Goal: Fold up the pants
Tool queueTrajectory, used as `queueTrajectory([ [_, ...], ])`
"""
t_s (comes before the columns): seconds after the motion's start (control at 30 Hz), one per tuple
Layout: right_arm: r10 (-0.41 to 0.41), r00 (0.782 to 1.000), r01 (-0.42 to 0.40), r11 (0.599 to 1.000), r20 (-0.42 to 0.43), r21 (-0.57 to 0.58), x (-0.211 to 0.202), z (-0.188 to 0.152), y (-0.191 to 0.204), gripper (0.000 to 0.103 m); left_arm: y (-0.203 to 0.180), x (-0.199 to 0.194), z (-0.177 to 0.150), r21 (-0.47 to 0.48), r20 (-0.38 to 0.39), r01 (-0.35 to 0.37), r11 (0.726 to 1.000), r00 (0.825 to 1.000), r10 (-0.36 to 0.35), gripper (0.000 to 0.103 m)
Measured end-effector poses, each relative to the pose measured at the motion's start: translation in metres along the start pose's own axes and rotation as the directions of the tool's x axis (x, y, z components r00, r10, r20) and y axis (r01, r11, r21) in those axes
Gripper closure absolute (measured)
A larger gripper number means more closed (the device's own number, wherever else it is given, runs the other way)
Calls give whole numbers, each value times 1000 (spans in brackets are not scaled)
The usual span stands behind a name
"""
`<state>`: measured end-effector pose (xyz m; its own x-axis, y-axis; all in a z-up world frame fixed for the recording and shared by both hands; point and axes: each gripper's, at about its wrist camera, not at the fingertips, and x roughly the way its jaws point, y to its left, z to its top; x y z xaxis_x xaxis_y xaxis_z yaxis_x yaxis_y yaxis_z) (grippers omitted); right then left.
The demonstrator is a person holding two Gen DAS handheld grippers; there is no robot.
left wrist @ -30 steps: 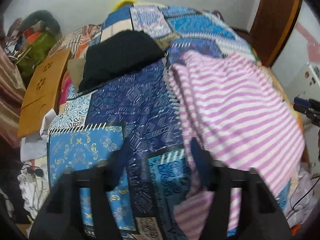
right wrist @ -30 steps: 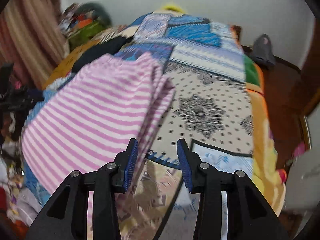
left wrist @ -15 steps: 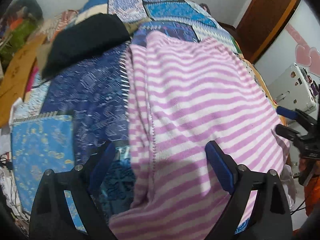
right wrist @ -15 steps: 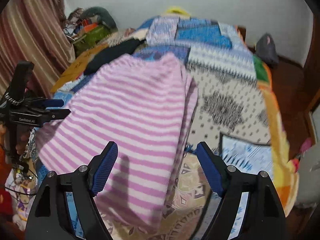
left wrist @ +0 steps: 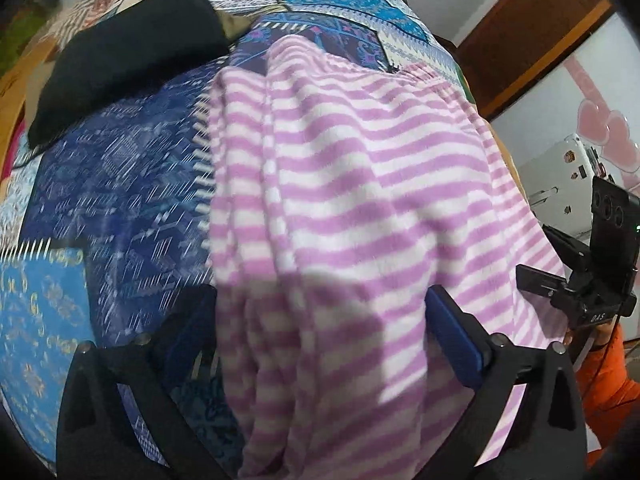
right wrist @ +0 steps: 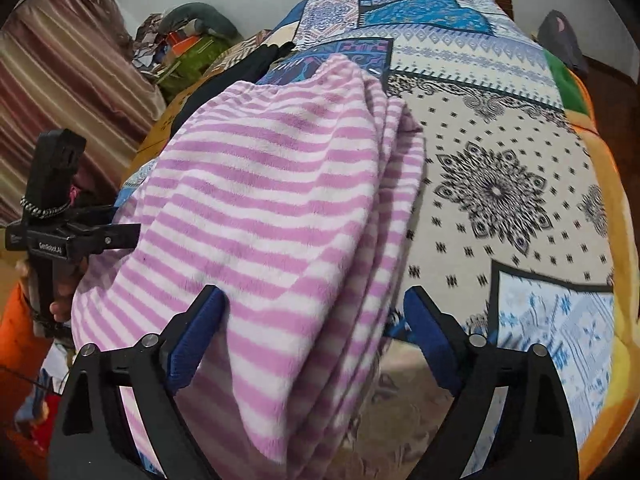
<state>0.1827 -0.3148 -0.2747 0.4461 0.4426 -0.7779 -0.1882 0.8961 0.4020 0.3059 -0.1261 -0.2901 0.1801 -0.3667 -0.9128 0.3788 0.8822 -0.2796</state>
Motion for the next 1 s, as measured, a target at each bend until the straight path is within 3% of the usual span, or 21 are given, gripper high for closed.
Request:
queueTrajectory([
  [0.2,18,1000,-18,999,-3,-46,8,12,8,12,-15,10,17,37,-8,-4,999,1000,5,0],
  [0.3,20,1000,-19,997,3,-76,10,18,15,17,-27,9,22,72,13,-16,997,1000,15,16],
  [0.4,21,1000,-19,994,22,-107,8,22,21,34,-38,3,25,119,61,-57,991,997,50,33],
  [0.53,6,998,2,990,58,-138,1,26,26,65,-44,-2,25,143,103,-104,984,991,89,51],
  [0.6,-3,997,14,989,74,-149,-4,28,26,72,-44,-11,21,148,127,-120,982,987,102,60],
  [0.73,9,995,6,988,97,-153,-11,29,30,77,-46,-25,14,161,163,-136,978,980,109,69],
  [1.0,16,986,18,980,168,-197,-37,36,56,79,-55,-62,4,165,260,-144,976,961,98,73],
])
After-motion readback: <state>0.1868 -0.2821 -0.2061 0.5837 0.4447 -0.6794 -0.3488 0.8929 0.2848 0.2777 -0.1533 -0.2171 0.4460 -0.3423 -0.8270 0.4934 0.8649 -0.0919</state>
